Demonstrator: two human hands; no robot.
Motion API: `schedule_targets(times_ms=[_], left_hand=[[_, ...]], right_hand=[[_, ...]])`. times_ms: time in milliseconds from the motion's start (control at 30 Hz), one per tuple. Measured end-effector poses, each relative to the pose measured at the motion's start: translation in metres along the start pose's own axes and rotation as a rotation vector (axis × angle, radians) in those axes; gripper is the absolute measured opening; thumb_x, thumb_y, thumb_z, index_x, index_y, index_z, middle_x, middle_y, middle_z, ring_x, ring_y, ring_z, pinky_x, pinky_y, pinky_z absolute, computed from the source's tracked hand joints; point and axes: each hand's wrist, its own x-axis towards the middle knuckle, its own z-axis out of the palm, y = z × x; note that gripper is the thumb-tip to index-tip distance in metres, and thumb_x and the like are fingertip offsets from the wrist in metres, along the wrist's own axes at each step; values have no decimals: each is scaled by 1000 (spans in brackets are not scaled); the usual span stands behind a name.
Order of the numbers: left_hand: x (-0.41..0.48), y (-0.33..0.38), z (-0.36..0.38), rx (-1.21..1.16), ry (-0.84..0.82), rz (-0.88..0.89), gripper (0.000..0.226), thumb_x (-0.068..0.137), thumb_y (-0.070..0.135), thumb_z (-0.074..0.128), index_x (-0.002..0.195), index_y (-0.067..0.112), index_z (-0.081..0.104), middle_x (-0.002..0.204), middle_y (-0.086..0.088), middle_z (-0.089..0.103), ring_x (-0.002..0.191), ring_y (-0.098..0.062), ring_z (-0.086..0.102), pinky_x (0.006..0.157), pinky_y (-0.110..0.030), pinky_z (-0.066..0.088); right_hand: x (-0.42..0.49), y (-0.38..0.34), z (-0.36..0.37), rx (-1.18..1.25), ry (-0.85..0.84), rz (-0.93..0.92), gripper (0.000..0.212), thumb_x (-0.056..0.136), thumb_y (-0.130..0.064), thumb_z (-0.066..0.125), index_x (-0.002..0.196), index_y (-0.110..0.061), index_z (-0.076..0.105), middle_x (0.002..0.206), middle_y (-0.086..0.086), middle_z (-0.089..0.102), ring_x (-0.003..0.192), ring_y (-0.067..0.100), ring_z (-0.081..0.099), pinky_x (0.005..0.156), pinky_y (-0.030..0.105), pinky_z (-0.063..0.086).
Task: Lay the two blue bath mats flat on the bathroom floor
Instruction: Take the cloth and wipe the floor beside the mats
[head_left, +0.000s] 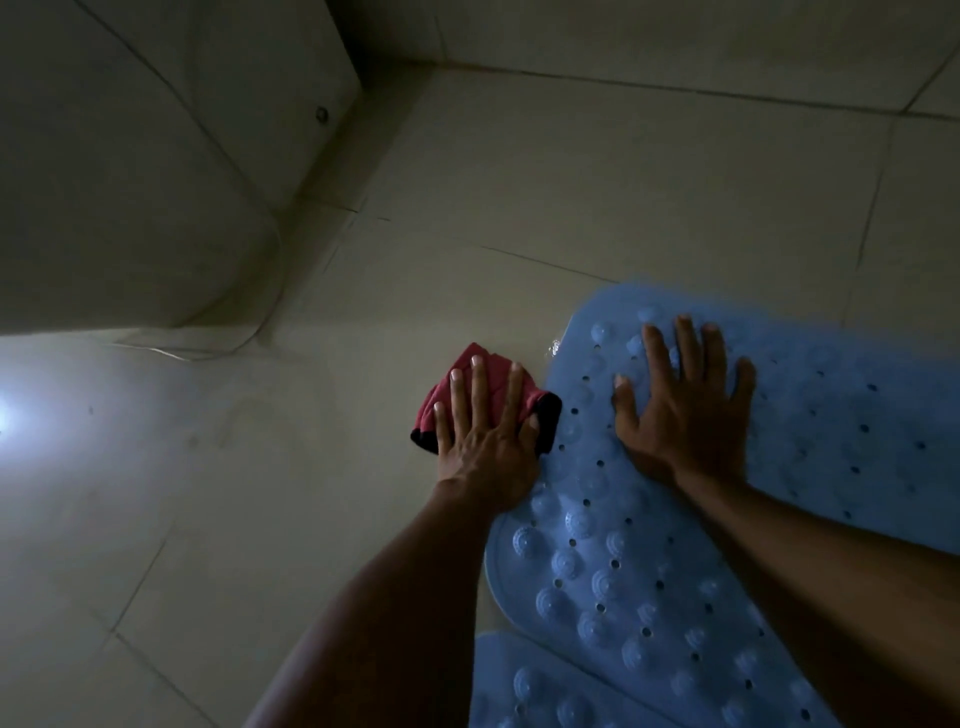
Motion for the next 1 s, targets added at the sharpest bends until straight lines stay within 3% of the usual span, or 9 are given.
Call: schedule_targets(times_ms=[767,1000], left_hand=[[98,41,-35,18,49,42,71,104,54,23,158,35,-17,165,-10,-31,151,-35,-29,119,-56,-17],[102,34,-34,50,49,112,75,90,63,2,157,36,-19,165,-11,-28,151,-37,-28,117,-56,-18]], right_hand=[[2,-4,-3,-4,0,54,66,95,-56,41,154,-26,38,167,7,24,155,32,17,121,60,12],[3,-5,-3,-32,-6,59,67,94,-55,45,153,-23,42,165,9,28,155,34,18,121,60,12]])
